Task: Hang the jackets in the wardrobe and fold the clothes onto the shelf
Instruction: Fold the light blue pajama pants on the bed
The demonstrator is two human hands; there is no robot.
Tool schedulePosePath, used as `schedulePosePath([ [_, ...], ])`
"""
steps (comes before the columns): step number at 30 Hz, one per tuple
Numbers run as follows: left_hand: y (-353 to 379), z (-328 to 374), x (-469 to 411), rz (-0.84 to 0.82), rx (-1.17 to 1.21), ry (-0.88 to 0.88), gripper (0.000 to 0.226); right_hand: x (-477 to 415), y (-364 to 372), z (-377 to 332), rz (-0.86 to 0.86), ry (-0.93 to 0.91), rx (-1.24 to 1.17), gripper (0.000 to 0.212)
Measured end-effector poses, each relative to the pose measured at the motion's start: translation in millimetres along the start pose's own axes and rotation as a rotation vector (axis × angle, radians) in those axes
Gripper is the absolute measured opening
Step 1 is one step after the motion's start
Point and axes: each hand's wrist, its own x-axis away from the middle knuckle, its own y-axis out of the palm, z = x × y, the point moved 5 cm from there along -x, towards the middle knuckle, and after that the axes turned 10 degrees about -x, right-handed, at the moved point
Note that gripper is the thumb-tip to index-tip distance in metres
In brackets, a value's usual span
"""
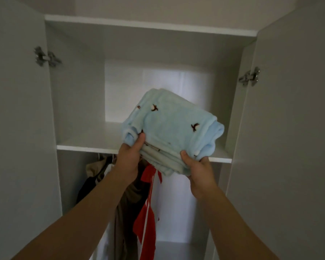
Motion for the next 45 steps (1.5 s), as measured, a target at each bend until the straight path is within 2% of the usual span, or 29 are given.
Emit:
schedulePosePath([
  [5, 24, -7, -93, -0.031, -0.079, 0.083, 0.028, -95, 8, -10, -0.006, -0.106, 0.080, 0.042],
  [9, 46, -18, -157, -0.025, -0.125, 0.146, 0.041, -164, 11, -26, -0.039, -0.200, 0.116, 0.036],
  [12, 62, -23, -200, -0.024, -0.146, 0.176, 0.045, -208, 12, -40, -0.048, -0.231, 0.129, 0.043],
  [17, 88, -27, -267, -0.040, -0.140, 0.177, 0.067, -280, 11, -56, 0.024, -0.272, 0.131, 0.042],
  [22, 108, -44, -326, -0.155, -0.030, 0.132, 0.050, -346, 2, -51, 0.081, -0.285, 0.182, 0.036],
  [25, 112, -76, -356, -0.118, -0.029, -0.004, 0.039, -386, -11, -32, 0.155, -0.261, 0.203, 0.037],
  [27, 111, -108, -366, -0.106, -0.053, -0.216, 0.034, -406, -27, -14, 0.266, -0.214, 0.348, 0.047],
  [29, 106, -141, -367, -0.155, -0.152, -0.488, 0.024, -421, -46, 7, 0.370, -0.114, 0.698, 0.059],
  [31, 97, -158, -361, -0.272, -0.462, -0.646, 0.034, -430, -61, 23, 0.357, 0.004, 1.122, 0.068],
  [32, 91, -161, -364, -0.349, -0.726, -0.611, 0.042, -436, -64, 29, 0.323, 0.008, 1.279, 0.069],
  [33, 87, -159, -371, -0.397, -1.007, -0.473, 0.047, -441, -63, 31, 0.282, -0.027, 1.383, 0.066],
  [35, 90, -145, -388, -0.425, -1.418, 0.076, 0.045, -448, -53, 34, 0.181, -0.164, 1.527, 0.060],
  [37, 102, -125, -390, -0.311, -1.632, 0.645, 0.038, -446, -37, 34, 0.032, -0.347, 1.633, 0.062],
  [39, 114, -113, -387, -0.255, -1.661, 1.136, 0.054, -439, -21, 35, -0.124, -0.466, 1.659, 0.065],
  [40, 120, -114, -387, -0.287, -1.660, 1.289, 0.066, -436, -15, 38, -0.180, -0.467, 1.676, 0.069],
  [41, 123, -117, -391, -0.349, -1.699, 1.332, 0.081, -435, -12, 41, -0.223, -0.437, 1.706, 0.075],
  [42, 125, -123, -399, -0.417, -1.766, 1.276, 0.098, -435, -11, 44, -0.257, -0.389, 1.750, 0.082],
  [45, 124, -145, -427, -0.536, -1.932, 1.002, 0.127, -436, -20, 56, -0.324, -0.205, 1.888, 0.109],
])
